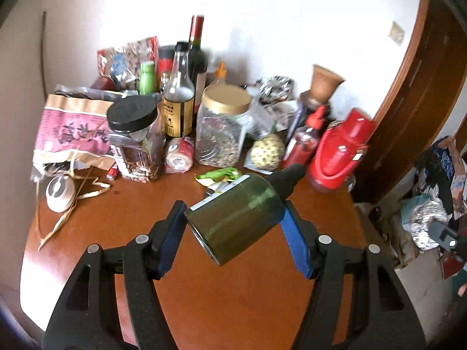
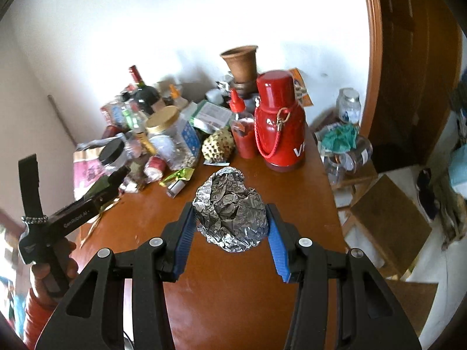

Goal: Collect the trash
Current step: 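Lift the green can and foil ball off the table toward the bin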

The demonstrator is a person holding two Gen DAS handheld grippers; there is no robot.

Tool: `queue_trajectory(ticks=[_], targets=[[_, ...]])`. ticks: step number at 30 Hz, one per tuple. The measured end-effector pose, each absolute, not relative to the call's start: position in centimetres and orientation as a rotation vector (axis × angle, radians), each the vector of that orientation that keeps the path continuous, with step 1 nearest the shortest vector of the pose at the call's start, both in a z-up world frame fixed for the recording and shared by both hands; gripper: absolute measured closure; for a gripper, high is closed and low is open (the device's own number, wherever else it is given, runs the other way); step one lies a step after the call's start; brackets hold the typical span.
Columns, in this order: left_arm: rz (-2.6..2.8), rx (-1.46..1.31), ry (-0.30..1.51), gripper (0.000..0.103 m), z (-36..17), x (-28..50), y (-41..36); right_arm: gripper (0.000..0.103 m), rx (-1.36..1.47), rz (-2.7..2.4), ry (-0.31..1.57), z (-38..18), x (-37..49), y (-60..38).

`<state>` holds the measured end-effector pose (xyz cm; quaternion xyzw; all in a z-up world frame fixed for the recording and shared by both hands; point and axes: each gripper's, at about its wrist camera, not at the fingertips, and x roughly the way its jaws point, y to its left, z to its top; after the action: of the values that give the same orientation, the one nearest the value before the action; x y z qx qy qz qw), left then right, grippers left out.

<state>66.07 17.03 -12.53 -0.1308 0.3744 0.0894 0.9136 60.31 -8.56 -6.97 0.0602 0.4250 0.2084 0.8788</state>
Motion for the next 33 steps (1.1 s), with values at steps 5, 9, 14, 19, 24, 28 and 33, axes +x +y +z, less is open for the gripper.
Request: queue_trajectory(ticks=[5,9,14,19,24,28,33], targets=[[0.196,-0.278,0.685,0.039,-9.2,60.9,12.5,0.059,0.088,0.504,0.837,-5.5,57.8,-10.6],[0.2,-0.27,0.626,0.039,-6.6,57.0,10.3,0.059,0.086,0.541,0.828,-4.8,56.5,-11.3],[0.231,-0.227,0.565,0.039,-3.8,52.9,8.9,0.059,0.089,0.58,0.789,-3.3,54.1,-11.5],[0.235,-0.197,0.542,0.039,-2.4,49.4,8.6,0.059,0.11,0.603,0.726,-1.1,50.6,-11.4],[0.203,-0.174,0.506,0.039,-1.5,45.0,9.1,0.059,0.108,0.587,0.67,0.3,46.7,-10.5],[0.158,-0.158,0.5,0.039,-1.3,40.9,9.6,0.059,0.125,0.556,0.659,0.5,42.4,-9.5],[0.119,-0.143,0.501,0.039,-1.7,34.3,10.6,0.059,0.152,0.525,0.667,0.4,37.0,-8.4]])
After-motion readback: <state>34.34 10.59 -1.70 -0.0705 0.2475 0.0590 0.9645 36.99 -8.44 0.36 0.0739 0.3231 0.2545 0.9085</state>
